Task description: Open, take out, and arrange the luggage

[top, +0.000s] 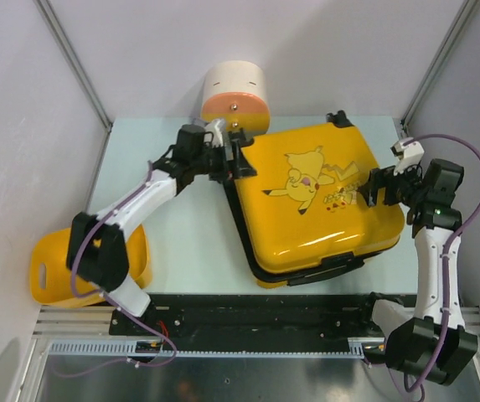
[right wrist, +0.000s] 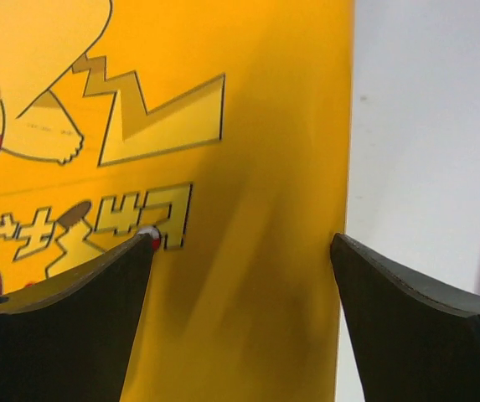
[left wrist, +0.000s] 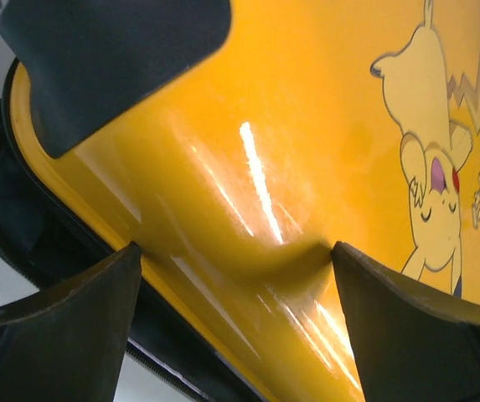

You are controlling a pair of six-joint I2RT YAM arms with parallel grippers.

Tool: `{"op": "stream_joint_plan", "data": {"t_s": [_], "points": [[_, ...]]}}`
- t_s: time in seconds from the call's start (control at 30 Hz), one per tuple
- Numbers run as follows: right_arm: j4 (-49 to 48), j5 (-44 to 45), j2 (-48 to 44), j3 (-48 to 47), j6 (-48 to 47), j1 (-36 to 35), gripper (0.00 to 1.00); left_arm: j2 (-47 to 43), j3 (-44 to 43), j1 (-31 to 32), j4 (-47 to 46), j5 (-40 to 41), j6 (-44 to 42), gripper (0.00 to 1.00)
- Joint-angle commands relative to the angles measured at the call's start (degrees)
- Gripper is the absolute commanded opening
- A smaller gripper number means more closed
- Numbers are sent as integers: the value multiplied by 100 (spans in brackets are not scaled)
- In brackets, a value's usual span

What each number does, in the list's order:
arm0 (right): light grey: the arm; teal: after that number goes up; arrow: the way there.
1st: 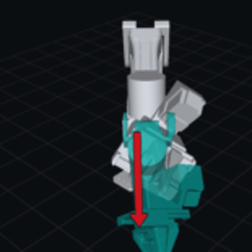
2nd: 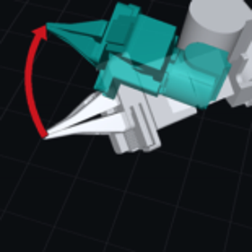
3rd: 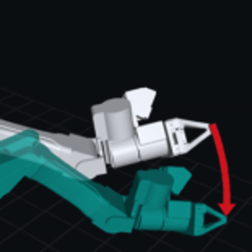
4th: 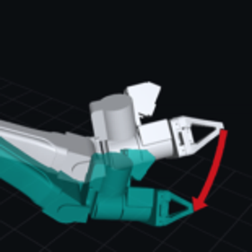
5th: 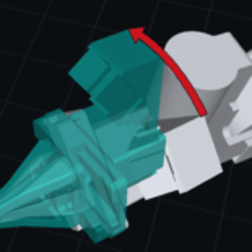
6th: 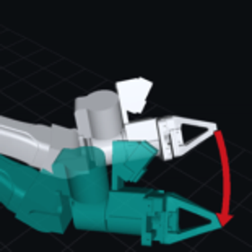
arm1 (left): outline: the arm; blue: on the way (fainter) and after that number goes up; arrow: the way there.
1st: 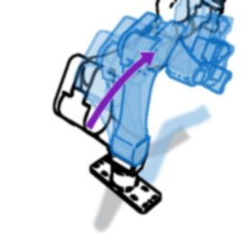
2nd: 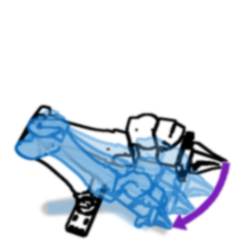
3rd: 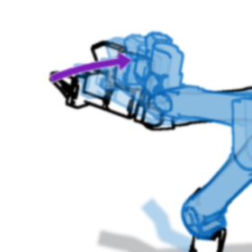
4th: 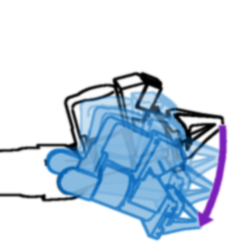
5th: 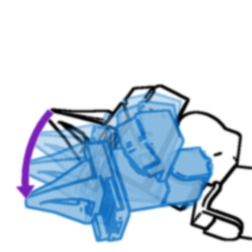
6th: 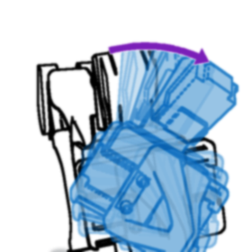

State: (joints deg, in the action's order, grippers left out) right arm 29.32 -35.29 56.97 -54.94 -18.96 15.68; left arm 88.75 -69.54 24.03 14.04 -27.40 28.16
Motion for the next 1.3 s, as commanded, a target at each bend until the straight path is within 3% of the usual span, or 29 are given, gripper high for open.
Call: {"op": "stream_joint_plan", "data": {"t_s": [0.0, 0.2, 0.4, 0.5, 0.63, 0.77, 0.97, 1.27], "points": [[23, 391, 682, 88, -416, 110, 90, 1011, -718, 814, -173, -1321, 602, 94], [-919, 383, 1141, 80, -38, 321, 88, 970, -834, 629, -209, -803, 523, 100], [-612, 13, 808, 88, 77, 286, 88, 434, 1, 611, -568, -680, 857, 100], [-454, 31, 632, 80, -11, 277, 88, 109, 265, 366, -815, -732, 1007, 100], [-252, 215, 674, 106, -257, 321, 88, -619, 677, -414, -816, -583, 972, 100], [-295, 154, 815, 106, -284, 383, 88, -1307, 1266, -733, -728, 39, 613, 100], [-410, 110, 781, 106, -257, 365, 88, -922, 1592, -532, -534, 234, 620, 100], [-366, 57, 631, 115, -125, 348, 88, -52, 1285, -329, -543, 577, 620, 100]]}}
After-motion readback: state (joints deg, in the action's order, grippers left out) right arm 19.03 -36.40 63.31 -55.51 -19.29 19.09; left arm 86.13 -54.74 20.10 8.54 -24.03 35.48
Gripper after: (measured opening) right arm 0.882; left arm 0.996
